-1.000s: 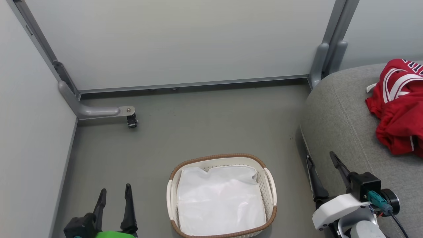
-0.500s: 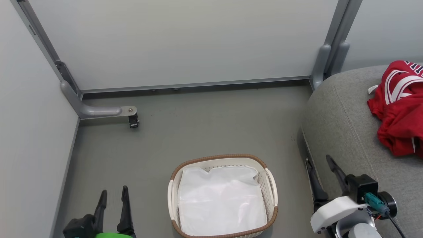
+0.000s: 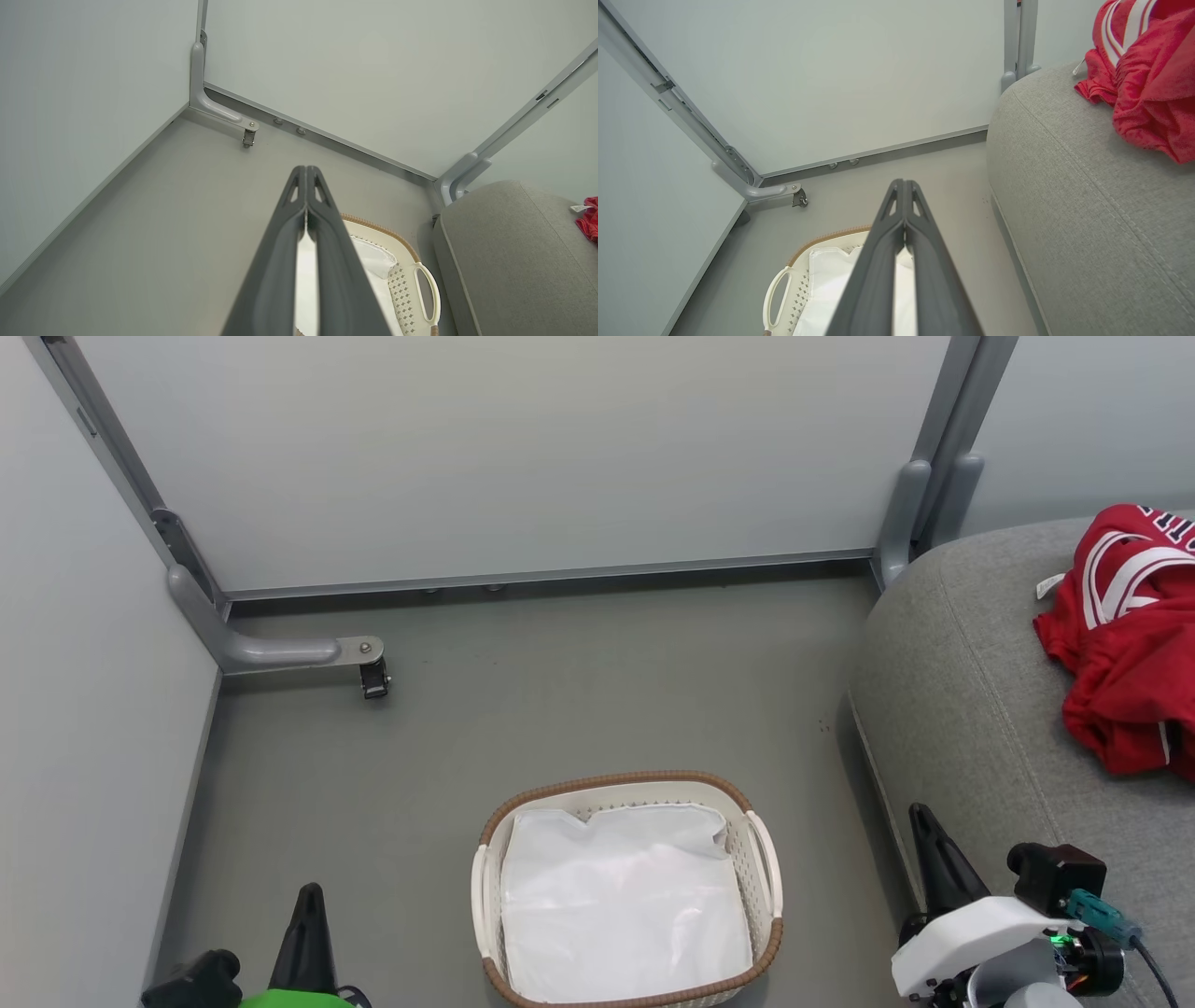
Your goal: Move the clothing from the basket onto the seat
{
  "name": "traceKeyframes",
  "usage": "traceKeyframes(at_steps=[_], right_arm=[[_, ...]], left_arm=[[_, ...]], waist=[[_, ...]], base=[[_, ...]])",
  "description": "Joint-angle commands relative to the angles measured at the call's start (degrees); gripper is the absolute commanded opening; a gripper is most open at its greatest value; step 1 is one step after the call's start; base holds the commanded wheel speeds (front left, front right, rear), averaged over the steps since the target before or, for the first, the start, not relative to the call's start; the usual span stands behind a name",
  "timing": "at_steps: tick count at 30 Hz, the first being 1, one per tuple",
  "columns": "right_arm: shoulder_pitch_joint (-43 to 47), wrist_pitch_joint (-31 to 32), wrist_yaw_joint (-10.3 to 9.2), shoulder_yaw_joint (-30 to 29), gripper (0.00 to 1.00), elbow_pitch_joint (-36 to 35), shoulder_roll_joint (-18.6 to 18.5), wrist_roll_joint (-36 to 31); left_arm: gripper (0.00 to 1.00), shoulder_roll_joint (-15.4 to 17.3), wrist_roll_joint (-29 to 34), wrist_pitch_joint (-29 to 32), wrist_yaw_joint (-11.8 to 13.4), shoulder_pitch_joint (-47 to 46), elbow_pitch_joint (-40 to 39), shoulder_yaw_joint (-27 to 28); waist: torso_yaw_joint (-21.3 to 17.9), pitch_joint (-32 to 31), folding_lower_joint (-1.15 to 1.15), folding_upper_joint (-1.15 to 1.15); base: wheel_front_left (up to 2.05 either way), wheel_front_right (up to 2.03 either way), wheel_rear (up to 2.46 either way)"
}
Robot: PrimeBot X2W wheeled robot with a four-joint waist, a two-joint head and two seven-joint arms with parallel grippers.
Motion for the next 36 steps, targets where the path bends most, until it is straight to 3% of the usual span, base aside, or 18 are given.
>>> traceKeyframes(at_steps=[1, 36], right_arm=[[-1.14, 0.69, -0.01, -0.53, 0.00, -1.22, -0.23, 2.85], [-2.02, 8.33, -0.03, -4.15, 0.00, -2.92, -0.45, 32.55]], left_arm=[[0.00, 0.11, -2.58, 0.52, -0.46, -1.83, -1.03, 0.65], [0.00, 0.13, -28.35, 8.21, -1.91, -5.81, -2.00, 4.60]], waist=[[-0.04, 0.00, 0.00, 0.00], [-0.98, 0.09, 0.00, 0.00]], base=[[0.00, 0.00, 0.00], [0.00, 0.00, 0.00]])
